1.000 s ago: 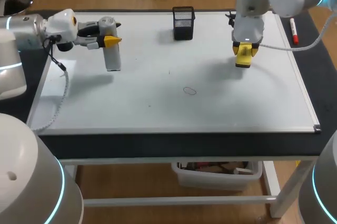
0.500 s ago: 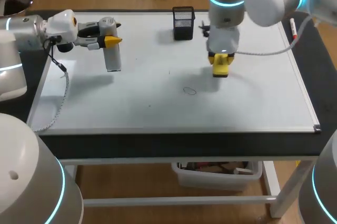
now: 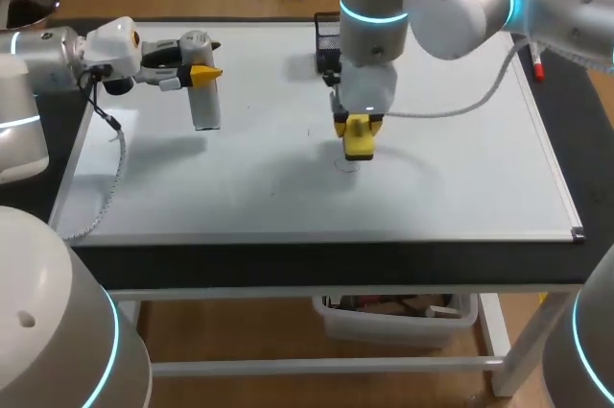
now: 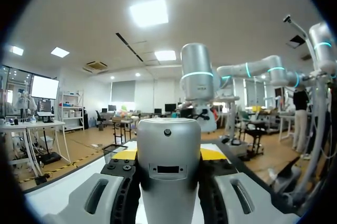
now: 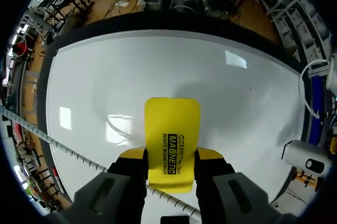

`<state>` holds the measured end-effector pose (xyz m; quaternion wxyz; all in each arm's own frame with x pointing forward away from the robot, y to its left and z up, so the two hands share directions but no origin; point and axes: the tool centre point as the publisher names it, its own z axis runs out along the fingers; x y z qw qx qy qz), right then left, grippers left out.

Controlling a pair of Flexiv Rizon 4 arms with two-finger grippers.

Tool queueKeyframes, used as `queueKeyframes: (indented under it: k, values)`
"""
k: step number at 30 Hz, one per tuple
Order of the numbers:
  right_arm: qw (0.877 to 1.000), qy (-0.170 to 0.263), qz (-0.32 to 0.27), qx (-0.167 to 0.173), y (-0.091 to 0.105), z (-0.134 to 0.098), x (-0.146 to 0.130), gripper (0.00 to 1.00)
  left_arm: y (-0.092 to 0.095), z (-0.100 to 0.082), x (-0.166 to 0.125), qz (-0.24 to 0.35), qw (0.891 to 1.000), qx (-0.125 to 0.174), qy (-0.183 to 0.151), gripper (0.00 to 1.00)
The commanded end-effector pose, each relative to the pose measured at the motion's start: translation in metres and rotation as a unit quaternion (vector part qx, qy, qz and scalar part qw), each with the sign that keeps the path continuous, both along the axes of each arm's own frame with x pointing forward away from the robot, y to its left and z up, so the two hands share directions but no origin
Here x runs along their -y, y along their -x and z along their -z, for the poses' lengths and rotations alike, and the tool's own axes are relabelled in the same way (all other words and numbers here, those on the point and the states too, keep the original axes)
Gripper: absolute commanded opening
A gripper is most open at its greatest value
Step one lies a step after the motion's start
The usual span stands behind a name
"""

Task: Pick up the inspection probe, press it on each red-marked spot on the whiteboard one by one, put down the probe, pick up the eraser, and wipe off all the red marks.

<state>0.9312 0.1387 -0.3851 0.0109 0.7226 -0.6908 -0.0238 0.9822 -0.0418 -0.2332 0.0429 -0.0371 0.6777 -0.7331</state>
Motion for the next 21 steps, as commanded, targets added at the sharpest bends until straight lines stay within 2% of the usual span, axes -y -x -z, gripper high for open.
queueKeyframes:
  k: [1,9,21]
  values:
    - [1.000,0.008,-0.014,-0.002,0.004,0.007,-0.019,0.00,0.001,-0.001,0.001,-0.002,1.000,0.001,0.000,0.00]
    - [0.998,-0.009,-0.055,-0.014,0.021,0.030,-0.053,0.00,0.001,-0.001,0.001,-0.002,1.000,0.001,0.000,0.00]
    - [0.997,-0.013,-0.074,-0.015,0.020,0.038,-0.057,0.00,0.001,-0.001,0.001,-0.002,1.000,0.001,0.000,0.00]
